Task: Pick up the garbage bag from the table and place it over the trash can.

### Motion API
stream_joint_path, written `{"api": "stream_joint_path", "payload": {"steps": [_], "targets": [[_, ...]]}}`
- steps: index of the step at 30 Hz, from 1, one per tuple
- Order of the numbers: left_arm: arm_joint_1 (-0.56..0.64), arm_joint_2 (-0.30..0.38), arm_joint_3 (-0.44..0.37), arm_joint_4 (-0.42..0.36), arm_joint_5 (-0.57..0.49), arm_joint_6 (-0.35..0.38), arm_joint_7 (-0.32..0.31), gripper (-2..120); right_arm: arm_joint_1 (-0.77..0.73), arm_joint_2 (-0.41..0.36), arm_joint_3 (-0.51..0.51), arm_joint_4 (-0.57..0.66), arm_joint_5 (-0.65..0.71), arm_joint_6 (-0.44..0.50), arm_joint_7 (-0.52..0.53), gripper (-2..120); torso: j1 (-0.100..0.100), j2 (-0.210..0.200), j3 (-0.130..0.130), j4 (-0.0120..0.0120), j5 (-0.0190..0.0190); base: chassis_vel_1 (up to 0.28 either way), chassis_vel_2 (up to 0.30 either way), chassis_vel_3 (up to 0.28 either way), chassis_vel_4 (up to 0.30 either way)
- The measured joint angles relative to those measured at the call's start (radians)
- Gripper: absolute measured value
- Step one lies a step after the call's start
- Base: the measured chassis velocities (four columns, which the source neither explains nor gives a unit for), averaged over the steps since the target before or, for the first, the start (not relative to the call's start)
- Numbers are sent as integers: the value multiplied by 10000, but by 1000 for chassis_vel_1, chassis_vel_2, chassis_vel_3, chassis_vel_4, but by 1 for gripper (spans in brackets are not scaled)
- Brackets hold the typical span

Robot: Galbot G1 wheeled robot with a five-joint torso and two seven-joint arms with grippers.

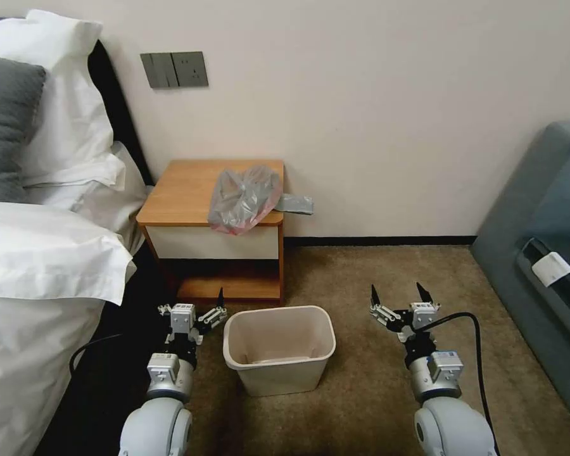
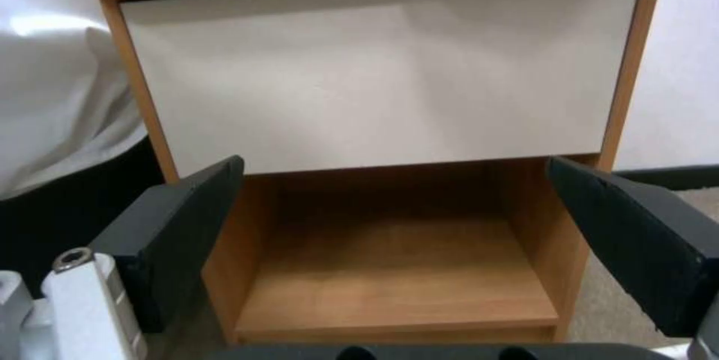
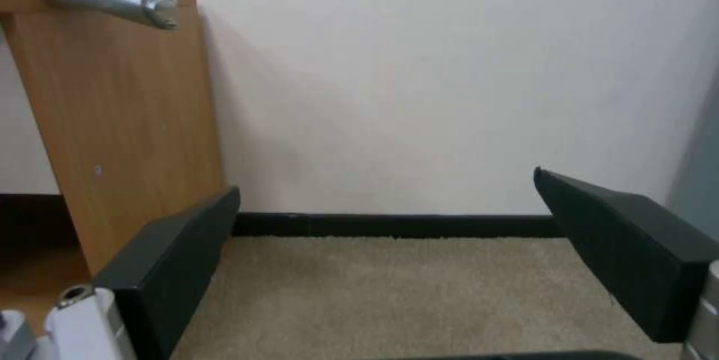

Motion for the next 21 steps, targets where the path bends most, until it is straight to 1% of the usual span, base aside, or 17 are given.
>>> {"api": "stream_joint_path", "payload": {"steps": [21], "targets": [[0, 0, 0, 0, 0, 0, 0, 100, 0, 0, -1, 0, 0, 0, 0, 100, 0, 0, 0, 0, 0, 0, 0, 0, 0]]}}
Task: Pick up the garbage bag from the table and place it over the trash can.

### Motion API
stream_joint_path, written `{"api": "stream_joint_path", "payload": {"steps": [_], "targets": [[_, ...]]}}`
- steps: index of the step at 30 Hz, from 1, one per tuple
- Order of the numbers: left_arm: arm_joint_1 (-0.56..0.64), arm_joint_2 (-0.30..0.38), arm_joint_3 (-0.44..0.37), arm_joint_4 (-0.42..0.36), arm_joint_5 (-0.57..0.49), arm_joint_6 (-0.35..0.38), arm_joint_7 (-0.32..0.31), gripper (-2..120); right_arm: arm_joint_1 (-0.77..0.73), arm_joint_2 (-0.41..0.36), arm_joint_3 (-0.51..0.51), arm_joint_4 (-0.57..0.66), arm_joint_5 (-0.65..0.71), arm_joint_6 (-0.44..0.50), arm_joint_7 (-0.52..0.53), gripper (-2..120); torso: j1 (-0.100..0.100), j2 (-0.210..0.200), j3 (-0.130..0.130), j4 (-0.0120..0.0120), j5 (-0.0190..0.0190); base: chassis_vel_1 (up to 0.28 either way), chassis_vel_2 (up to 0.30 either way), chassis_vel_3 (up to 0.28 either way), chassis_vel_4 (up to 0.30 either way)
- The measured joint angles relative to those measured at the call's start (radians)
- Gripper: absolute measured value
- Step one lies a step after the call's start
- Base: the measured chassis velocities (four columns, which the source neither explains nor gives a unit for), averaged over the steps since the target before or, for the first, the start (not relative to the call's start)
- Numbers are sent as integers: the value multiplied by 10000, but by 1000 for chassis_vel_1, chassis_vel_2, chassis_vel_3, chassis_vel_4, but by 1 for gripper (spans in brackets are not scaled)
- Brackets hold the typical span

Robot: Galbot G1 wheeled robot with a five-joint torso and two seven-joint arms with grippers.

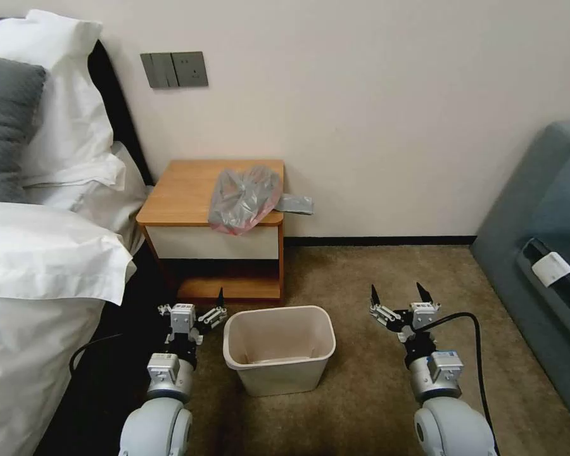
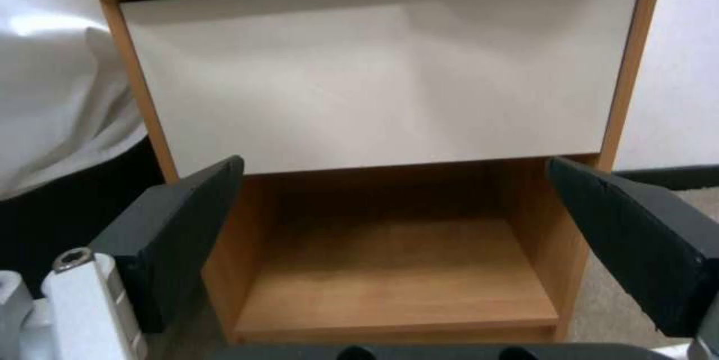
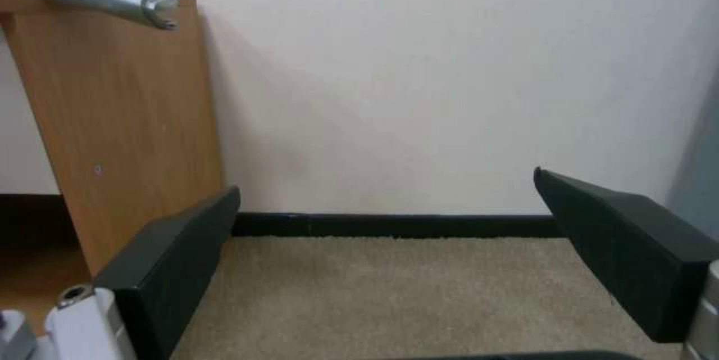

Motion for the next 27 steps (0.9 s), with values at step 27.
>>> {"api": "stream_joint_path", "payload": {"steps": [27], "targets": [[0, 0, 0, 0, 0, 0, 0, 100, 0, 0, 0, 0, -1, 0, 0, 100, 0, 0, 0, 0, 0, 0, 0, 0, 0]]}}
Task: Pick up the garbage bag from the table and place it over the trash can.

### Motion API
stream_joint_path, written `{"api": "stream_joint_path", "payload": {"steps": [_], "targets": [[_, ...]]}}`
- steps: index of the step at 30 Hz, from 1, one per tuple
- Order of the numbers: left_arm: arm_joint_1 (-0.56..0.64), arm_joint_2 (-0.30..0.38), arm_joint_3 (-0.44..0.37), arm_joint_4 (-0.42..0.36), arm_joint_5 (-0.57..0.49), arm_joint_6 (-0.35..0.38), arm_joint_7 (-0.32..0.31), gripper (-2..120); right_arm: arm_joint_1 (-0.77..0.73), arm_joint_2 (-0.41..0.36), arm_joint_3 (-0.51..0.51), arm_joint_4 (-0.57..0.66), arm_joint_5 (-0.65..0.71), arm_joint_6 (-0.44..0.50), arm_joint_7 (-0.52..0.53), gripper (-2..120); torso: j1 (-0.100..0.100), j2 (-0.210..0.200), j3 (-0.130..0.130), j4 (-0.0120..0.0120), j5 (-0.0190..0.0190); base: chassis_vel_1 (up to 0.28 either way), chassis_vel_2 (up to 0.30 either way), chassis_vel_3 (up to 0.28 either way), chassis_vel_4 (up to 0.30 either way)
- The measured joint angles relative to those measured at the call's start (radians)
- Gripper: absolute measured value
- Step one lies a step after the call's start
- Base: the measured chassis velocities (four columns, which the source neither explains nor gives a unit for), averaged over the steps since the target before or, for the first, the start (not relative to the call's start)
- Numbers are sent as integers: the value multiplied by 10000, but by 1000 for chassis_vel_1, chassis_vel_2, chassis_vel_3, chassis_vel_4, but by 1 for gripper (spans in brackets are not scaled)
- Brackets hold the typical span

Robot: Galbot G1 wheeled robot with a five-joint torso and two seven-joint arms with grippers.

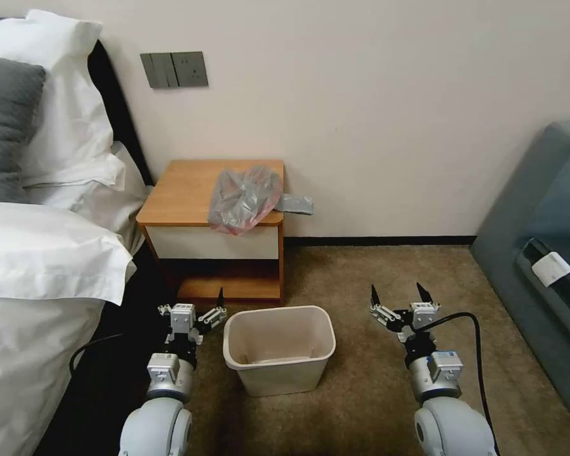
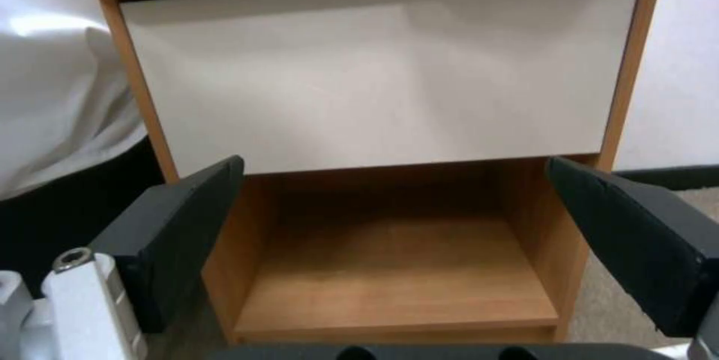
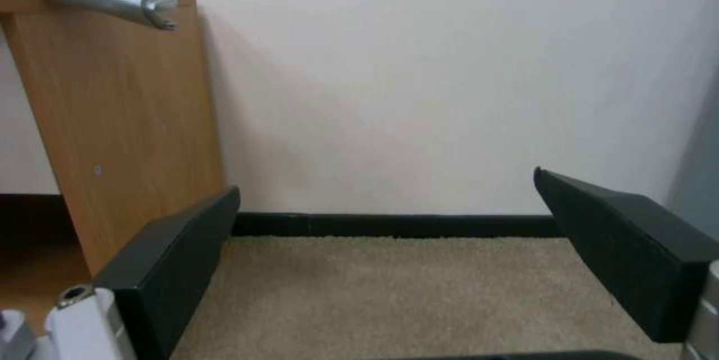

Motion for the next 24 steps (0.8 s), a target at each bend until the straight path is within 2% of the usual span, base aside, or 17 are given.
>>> {"api": "stream_joint_path", "payload": {"steps": [24], "targets": [[0, 0, 0, 0, 0, 0, 0, 100, 0, 0, 0, 0, 0, 0, 0, 100, 0, 0, 1, 0, 0, 0, 0, 0, 0]]}}
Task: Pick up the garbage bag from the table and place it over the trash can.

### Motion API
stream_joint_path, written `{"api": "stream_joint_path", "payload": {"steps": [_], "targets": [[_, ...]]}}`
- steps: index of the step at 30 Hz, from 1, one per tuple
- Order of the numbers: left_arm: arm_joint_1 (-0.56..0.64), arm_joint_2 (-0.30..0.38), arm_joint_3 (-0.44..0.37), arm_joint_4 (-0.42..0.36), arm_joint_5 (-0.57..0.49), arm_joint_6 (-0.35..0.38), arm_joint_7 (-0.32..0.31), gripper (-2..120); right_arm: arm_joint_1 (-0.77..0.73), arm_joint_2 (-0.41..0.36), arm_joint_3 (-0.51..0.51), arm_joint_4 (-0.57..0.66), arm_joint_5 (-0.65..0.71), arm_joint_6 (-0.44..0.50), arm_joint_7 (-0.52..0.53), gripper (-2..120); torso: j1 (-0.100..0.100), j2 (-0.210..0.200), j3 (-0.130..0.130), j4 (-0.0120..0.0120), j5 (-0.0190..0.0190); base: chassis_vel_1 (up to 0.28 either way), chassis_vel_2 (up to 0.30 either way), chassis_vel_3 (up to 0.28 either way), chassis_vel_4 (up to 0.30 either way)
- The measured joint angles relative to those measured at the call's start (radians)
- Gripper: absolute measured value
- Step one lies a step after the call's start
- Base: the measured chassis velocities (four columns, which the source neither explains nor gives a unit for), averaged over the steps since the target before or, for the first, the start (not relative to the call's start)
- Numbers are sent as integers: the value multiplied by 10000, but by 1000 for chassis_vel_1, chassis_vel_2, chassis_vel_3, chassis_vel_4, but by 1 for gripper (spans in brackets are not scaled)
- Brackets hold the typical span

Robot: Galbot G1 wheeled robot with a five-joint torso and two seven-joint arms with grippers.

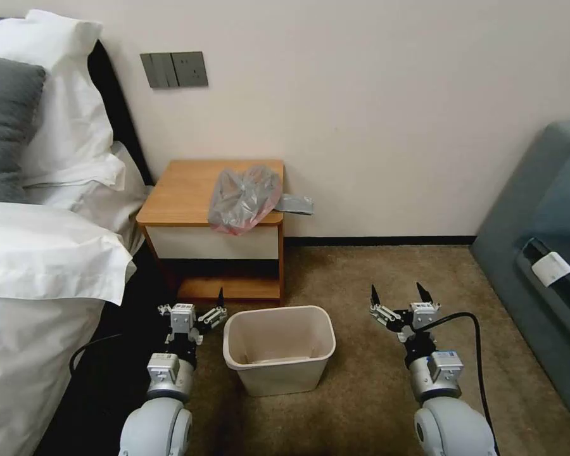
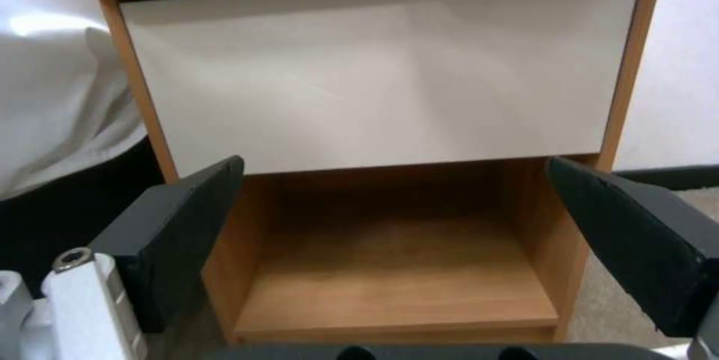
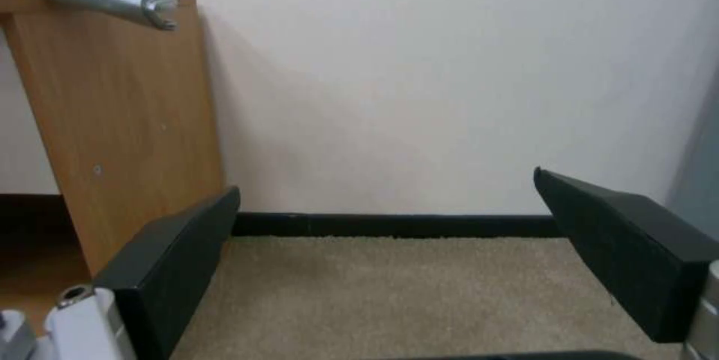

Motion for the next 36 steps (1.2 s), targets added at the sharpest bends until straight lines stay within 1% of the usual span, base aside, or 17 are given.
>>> {"api": "stream_joint_path", "payload": {"steps": [17, 22, 23, 24, 25, 26, 29, 30, 33, 34, 36], "targets": [[0, 0, 0, 0, 0, 0, 0, 100, 0, 0, 0, 0, 0, 0, 0, 100, 0, 0, 0, 0, 0, 0, 0, 0, 0], [56, 28, -60, -158, -100, 56, 0, 100, -30, 7, -13, 70, 0, -12, 15, 100, 0, 0, 0, -1, -4, 0, 0, 0, 0], [167, 90, -201, -454, -304, 202, -17, 100, -111, 29, -32, 240, 0, -90, 90, 100, 0, -1, 0, 0, -2, 0, 0, 0, 0], [502, 281, -617, -1342, -923, 658, -113, 100, -559, 187, -250, 1212, 2, -509, 460, 100, 0, 0, 0, 1, -2, 0, 0, 0, 0], [502, 281, -617, -1342, -923, 658, -113, 100, -559, 187, -250, 1212, 2, -509, 460, 100, 0, 0, 0, 1, -2, 0, 0, 0, 0], [702, 395, -856, -1882, -1298, 929, -168, 100, -828, 282, -382, 1811, 6, -782, 690, 100, 0, 0, 0, 1, -1, 0, 0, 0, 0], [1071, 605, -1323, -2877, -1996, 1435, -270, 100, -1348, 466, -625, 2946, 16, -1288, 1129, 100, 1, 0, -1, 1, -2, 0, 0, 0, 0], [1071, 605, -1323, -2877, -1996, 1435, -270, 100, -1348, 466, -625, 2946, 16, -1288, 1129, 100, 1, 0, -1, 1, -2, 0, 0, 0, 0], [1423, 805, -1751, -3810, -2646, 1906, -370, 100, -1818, 630, -847, 3976, 28, -1748, 1531, 100, 0, 0, -1, 1, -2, 0, 0, 0, 0], [1423, 805, -1751, -3810, -2646, 1906, -370, 100, -1818, 630, -847, 3976, 28, -1748, 1531, 100, 0, 0, -1, 1, -2, 0, 0, 0, 0], [1632, 923, -2009, -4366, -3030, 2190, -425, 100, -2115, 736, -982, 4617, 36, -2030, 1776, 100, 0, 0, -1, 1, -2, 0, 0, 0, 0]]}}
